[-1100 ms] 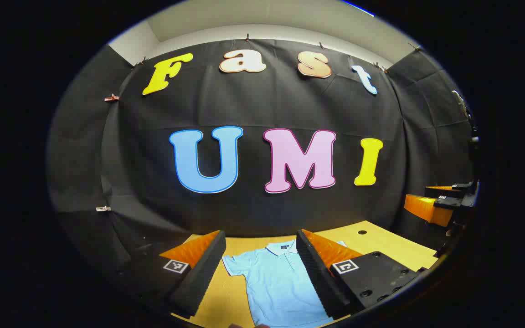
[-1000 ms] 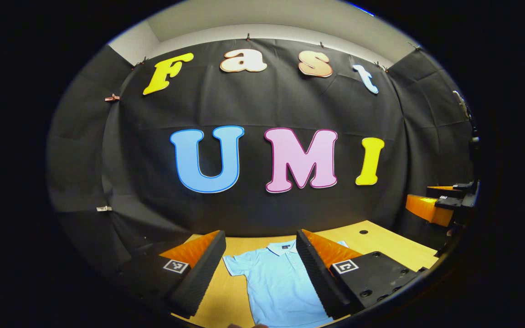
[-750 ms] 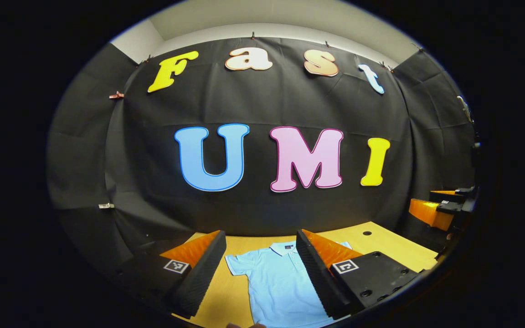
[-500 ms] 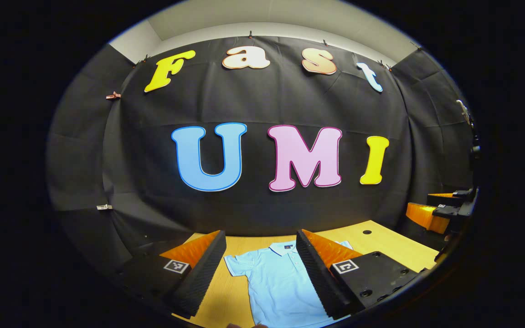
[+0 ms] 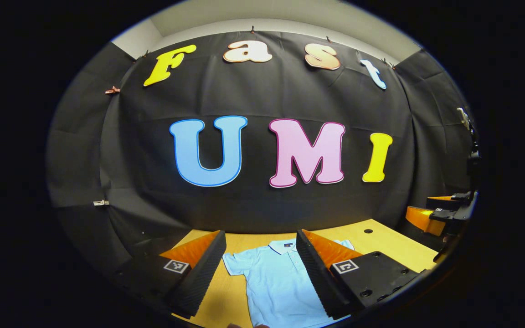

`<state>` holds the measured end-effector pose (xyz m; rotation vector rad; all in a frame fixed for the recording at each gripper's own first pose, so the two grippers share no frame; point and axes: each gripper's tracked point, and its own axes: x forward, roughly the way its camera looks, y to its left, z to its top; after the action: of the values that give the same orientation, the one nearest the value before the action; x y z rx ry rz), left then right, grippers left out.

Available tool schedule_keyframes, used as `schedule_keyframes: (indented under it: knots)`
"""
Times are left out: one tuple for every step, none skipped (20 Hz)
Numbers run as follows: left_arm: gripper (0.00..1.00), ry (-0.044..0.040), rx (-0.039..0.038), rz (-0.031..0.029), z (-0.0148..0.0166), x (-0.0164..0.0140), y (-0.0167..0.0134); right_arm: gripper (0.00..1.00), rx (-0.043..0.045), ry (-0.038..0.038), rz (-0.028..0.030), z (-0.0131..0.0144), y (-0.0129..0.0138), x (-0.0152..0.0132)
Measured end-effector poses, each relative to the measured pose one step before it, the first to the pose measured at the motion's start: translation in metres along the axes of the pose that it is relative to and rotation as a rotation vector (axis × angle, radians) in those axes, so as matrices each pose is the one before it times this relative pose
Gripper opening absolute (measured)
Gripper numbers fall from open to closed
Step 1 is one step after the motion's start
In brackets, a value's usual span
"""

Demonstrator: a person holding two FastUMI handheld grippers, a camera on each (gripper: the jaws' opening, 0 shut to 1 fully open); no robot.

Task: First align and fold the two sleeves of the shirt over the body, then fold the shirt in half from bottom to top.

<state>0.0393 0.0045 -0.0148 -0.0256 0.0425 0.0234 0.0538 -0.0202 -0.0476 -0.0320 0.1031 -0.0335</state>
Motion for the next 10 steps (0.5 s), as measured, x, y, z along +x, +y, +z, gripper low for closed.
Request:
schedule_keyframes:
  knots:
    - [0.98, 0.00082, -0.00842, 0.00519, 0.00023, 0.00224, 0.00094, 0.97, -0.01039, 0.00991, -0.00298, -0.00334, -0.00371, 0.00786]
    - [0.98, 0.00886, -0.01597, 0.01036, -0.00190, 0.00375, 0.00178, 0.97, -0.01450, 0.01265, 0.00025, -0.00515, -0.00330, 0.00912]
    - [0.98, 0.00594, -0.01527, 0.01005, -0.00057, 0.00414, 0.00217, 0.97, -0.01101, 0.01292, 0.00354, -0.00453, -0.00243, 0.00959]
    - [0.98, 0.00084, -0.00577, 0.01492, 0.00018, 0.00230, 0.00225, 0.97, -0.00670, 0.01682, 0.00303, -0.00463, -0.00261, 0.01070]
    - [0.98, -0.00390, 0.00410, 0.01417, 0.00227, 0.00237, 0.00376, 0.97, -0.00249, 0.01990, 0.00816, -0.00574, -0.00181, 0.01215]
    - [0.98, -0.00235, 0.01226, 0.01363, -0.00138, 0.00215, 0.00229, 0.97, -0.00117, 0.02325, 0.00800, -0.00613, -0.00165, 0.01426]
    - [0.98, 0.00092, 0.01973, 0.01255, -0.00050, 0.00260, 0.00330, 0.97, -0.01086, 0.02643, 0.00537, -0.00782, -0.00124, 0.01566]
    - [0.98, 0.00365, 0.02049, 0.01127, -0.00290, 0.00193, 0.00214, 0.97, -0.02277, 0.02781, -0.00044, -0.00800, -0.00243, 0.01589]
    - [0.98, 0.00582, 0.01431, 0.01067, -0.00217, 0.00133, 0.00330, 0.97, -0.01901, 0.02738, 0.00457, -0.00642, -0.00332, 0.01730]
    - [0.98, 0.00856, 0.00819, 0.01271, -0.00276, 0.00036, 0.00323, 0.97, -0.00861, 0.02694, 0.00909, -0.00759, 0.00006, 0.01655]
